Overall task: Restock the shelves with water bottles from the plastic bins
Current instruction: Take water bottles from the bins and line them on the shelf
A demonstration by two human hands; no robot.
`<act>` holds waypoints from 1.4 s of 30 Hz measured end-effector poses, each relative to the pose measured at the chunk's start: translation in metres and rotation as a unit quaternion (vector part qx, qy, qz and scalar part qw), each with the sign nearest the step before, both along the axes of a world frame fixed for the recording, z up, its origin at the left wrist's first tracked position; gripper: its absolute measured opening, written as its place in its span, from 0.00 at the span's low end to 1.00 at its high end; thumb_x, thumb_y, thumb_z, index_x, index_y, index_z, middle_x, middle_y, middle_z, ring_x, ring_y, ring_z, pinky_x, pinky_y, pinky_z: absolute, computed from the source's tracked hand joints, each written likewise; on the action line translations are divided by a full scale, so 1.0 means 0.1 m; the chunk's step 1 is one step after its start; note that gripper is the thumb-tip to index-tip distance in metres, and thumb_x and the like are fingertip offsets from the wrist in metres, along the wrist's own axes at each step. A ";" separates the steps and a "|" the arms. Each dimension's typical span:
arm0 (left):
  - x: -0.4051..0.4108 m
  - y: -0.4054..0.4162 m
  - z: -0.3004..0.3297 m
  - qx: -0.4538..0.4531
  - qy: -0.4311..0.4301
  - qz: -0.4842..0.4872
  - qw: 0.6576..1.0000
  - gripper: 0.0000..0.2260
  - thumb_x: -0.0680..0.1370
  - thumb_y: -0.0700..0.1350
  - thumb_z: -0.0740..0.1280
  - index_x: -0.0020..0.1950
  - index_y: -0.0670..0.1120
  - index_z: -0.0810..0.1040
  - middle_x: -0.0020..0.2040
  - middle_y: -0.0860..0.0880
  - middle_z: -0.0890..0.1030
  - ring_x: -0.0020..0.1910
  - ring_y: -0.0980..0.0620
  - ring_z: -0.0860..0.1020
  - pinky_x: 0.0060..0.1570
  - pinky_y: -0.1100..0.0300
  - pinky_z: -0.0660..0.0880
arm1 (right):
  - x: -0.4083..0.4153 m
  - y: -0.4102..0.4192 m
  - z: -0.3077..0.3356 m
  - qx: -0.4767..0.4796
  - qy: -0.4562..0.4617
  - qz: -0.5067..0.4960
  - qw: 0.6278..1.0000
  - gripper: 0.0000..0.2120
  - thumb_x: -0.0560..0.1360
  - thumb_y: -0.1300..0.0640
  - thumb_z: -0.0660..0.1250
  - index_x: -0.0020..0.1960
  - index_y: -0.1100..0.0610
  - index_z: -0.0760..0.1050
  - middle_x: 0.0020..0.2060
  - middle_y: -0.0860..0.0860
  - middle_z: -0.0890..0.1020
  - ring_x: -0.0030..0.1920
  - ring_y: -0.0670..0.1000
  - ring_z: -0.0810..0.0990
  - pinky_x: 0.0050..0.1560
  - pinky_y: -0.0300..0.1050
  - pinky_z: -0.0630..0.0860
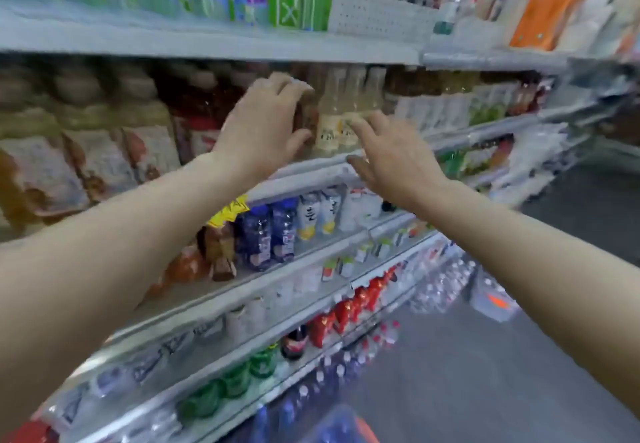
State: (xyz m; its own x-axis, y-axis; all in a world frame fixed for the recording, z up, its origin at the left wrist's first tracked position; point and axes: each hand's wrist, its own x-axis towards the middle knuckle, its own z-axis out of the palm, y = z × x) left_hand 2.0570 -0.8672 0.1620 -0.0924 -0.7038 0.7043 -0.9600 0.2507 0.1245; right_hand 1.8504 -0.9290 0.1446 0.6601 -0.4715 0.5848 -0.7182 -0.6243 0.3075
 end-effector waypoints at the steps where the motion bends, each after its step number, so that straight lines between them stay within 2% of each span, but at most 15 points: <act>1: -0.14 -0.04 -0.16 0.020 0.003 -0.012 1.000 0.23 0.73 0.45 0.72 0.66 0.44 0.73 0.62 0.42 0.74 0.60 0.40 0.72 0.61 0.51 0.67 | -0.16 0.04 -0.17 0.014 0.010 -0.015 1.000 0.23 0.76 0.51 0.66 0.65 0.63 0.71 0.55 0.63 0.77 0.50 0.65 0.77 0.47 0.56 0.73; 3: -0.50 -0.14 -0.73 0.086 0.010 -0.054 0.995 0.22 0.73 0.45 0.72 0.65 0.42 0.73 0.61 0.41 0.74 0.60 0.39 0.72 0.58 0.50 0.67 | -0.63 0.13 -0.74 0.079 0.011 -0.051 0.996 0.24 0.77 0.49 0.64 0.66 0.63 0.70 0.56 0.62 0.76 0.51 0.65 0.76 0.48 0.57 0.74; 6: -0.79 -0.16 -1.34 0.148 0.020 -0.084 0.985 0.23 0.72 0.45 0.73 0.65 0.43 0.73 0.62 0.41 0.74 0.61 0.39 0.72 0.59 0.50 0.68 | -0.98 0.32 -1.32 0.127 0.002 -0.094 0.987 0.25 0.76 0.48 0.58 0.66 0.63 0.70 0.55 0.62 0.76 0.50 0.65 0.76 0.46 0.60 0.76; 10: -1.14 -0.10 -2.48 0.272 0.031 -0.144 0.951 0.23 0.72 0.45 0.72 0.66 0.46 0.73 0.62 0.44 0.74 0.62 0.41 0.72 0.58 0.51 0.70 | -1.35 0.69 -2.34 0.231 -0.037 -0.157 0.959 0.23 0.76 0.52 0.66 0.66 0.63 0.71 0.54 0.63 0.76 0.49 0.66 0.77 0.45 0.59 0.76; 13: -1.19 0.04 -3.28 0.338 0.020 -0.173 0.925 0.23 0.73 0.45 0.71 0.67 0.45 0.73 0.63 0.44 0.74 0.61 0.41 0.72 0.59 0.51 0.69 | -1.38 0.96 -3.03 0.293 -0.066 -0.203 0.932 0.22 0.74 0.54 0.70 0.65 0.63 0.72 0.54 0.62 0.77 0.47 0.65 0.77 0.43 0.56 0.75; 18: -1.04 0.30 -4.63 0.430 -0.007 -0.212 0.878 0.22 0.69 0.43 0.74 0.63 0.44 0.76 0.57 0.44 0.76 0.57 0.41 0.75 0.57 0.55 0.67 | -1.23 1.33 -4.32 0.393 -0.120 -0.269 0.871 0.22 0.73 0.57 0.72 0.64 0.63 0.74 0.53 0.61 0.78 0.47 0.65 0.78 0.45 0.57 0.77; 21: -0.84 0.45 -5.42 0.480 -0.011 -0.214 0.851 0.23 0.72 0.45 0.72 0.66 0.46 0.73 0.61 0.46 0.74 0.60 0.43 0.73 0.58 0.51 0.71 | -1.08 1.54 -5.09 0.445 -0.140 -0.308 0.829 0.22 0.74 0.57 0.71 0.66 0.61 0.73 0.55 0.59 0.77 0.50 0.65 0.78 0.48 0.56 0.77; 25: -0.56 0.64 -6.53 0.545 -0.030 -0.203 0.813 0.24 0.73 0.47 0.72 0.68 0.46 0.72 0.62 0.46 0.74 0.61 0.43 0.73 0.55 0.45 0.73 | -0.87 1.82 -6.17 0.517 -0.151 -0.350 0.766 0.22 0.76 0.56 0.68 0.69 0.59 0.70 0.59 0.58 0.75 0.53 0.64 0.76 0.50 0.55 0.75; 30: -0.45 1.05 -7.80 0.587 -0.051 -0.211 0.780 0.24 0.70 0.44 0.75 0.65 0.45 0.75 0.57 0.45 0.77 0.56 0.41 0.76 0.51 0.49 0.75 | -0.66 2.19 -7.45 0.623 -0.142 -0.380 0.670 0.27 0.78 0.56 0.66 0.75 0.54 0.61 0.66 0.54 0.69 0.61 0.60 0.73 0.56 0.52 0.72; 33: -0.50 1.30 -8.59 0.613 -0.056 -0.232 0.753 0.24 0.71 0.45 0.73 0.66 0.45 0.72 0.60 0.45 0.75 0.60 0.42 0.73 0.54 0.46 0.76 | -0.56 2.37 -8.28 0.677 -0.122 -0.375 0.622 0.30 0.77 0.57 0.66 0.76 0.55 0.59 0.66 0.55 0.68 0.62 0.59 0.73 0.60 0.52 0.72; 38: -0.60 1.66 -9.53 0.621 -0.097 -0.278 0.726 0.24 0.70 0.45 0.74 0.64 0.44 0.73 0.59 0.45 0.76 0.57 0.43 0.76 0.52 0.49 0.78 | -0.47 2.56 -9.30 0.706 -0.096 -0.381 0.590 0.32 0.76 0.60 0.68 0.76 0.56 0.58 0.68 0.55 0.67 0.61 0.60 0.74 0.58 0.53 0.72; 40: -0.61 1.75 -9.77 0.606 -0.117 -0.288 0.732 0.24 0.66 0.46 0.76 0.60 0.44 0.75 0.54 0.46 0.77 0.52 0.44 0.78 0.47 0.52 0.78 | -0.45 2.63 -9.60 0.712 -0.088 -0.374 0.588 0.33 0.75 0.61 0.68 0.76 0.56 0.58 0.68 0.55 0.68 0.61 0.60 0.74 0.58 0.52 0.71; 42: -0.61 1.81 -9.96 0.594 -0.145 -0.304 0.730 0.23 0.65 0.47 0.76 0.58 0.45 0.76 0.52 0.45 0.78 0.50 0.43 0.78 0.47 0.51 0.78 | -0.43 2.67 -9.81 0.720 -0.091 -0.361 0.586 0.32 0.74 0.61 0.70 0.74 0.56 0.61 0.67 0.55 0.69 0.61 0.60 0.75 0.58 0.52 0.71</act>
